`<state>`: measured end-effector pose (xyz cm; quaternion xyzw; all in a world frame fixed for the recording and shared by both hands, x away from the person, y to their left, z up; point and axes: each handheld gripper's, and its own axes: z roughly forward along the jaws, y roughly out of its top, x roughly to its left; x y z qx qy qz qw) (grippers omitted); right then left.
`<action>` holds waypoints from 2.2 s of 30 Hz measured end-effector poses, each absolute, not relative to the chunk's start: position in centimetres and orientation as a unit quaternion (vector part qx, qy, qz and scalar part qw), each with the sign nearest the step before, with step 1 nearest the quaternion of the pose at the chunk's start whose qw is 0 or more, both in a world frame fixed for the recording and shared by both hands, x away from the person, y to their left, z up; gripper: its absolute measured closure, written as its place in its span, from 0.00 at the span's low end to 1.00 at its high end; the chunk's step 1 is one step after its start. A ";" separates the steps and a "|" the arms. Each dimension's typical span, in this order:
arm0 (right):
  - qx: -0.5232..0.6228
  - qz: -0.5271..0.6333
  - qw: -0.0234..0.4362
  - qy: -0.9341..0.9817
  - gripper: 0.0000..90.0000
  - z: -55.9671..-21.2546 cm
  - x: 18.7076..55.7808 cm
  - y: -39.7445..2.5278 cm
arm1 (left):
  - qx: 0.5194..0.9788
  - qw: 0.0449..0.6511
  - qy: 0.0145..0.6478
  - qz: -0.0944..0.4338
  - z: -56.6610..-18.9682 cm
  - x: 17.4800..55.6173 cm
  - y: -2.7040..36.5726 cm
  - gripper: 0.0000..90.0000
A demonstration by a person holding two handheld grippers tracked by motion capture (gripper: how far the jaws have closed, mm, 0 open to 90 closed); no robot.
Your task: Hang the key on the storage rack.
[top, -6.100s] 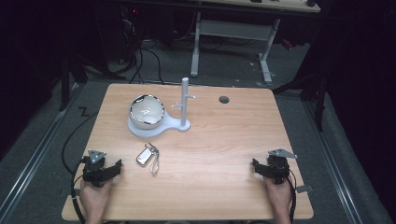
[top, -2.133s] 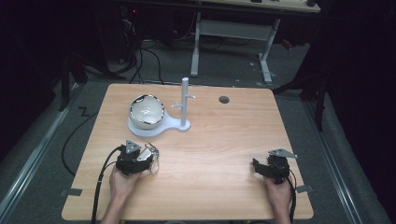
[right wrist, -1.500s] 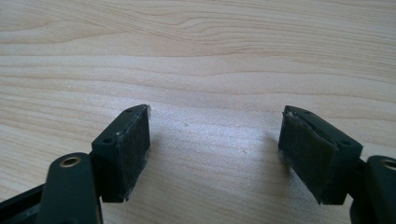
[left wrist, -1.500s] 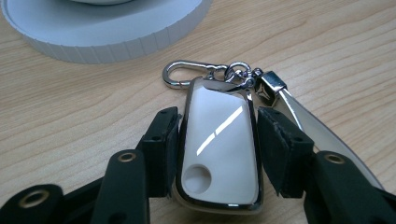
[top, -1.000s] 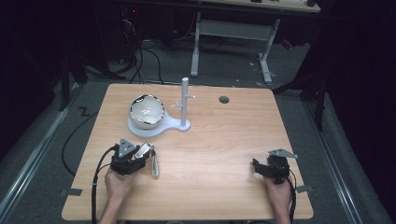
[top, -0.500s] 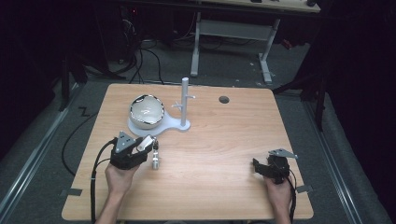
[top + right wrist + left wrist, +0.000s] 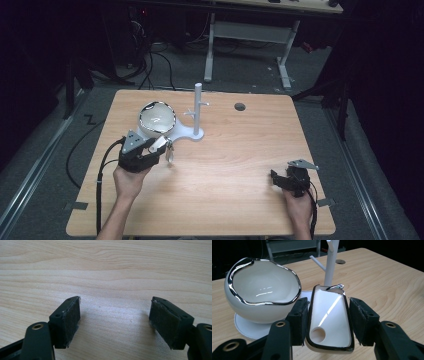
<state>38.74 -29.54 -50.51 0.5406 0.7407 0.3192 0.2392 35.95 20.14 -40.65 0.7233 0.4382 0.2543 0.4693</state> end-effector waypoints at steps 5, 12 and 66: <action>0.541 0.319 0.239 0.741 0.28 -50.5 38.7 -29.5 | 0.723 0.474 0.436 0.250 -40.2 36.4 20.1 0.57; 0.540 0.320 0.239 0.741 0.28 -50.5 38.7 -29.6 | 0.719 0.482 0.434 0.249 -39.3 37.1 19.8 0.57; 0.538 0.320 0.239 0.742 0.28 -50.5 38.7 -29.6 | 0.719 0.497 0.419 0.246 -34.0 42.9 17.5 0.57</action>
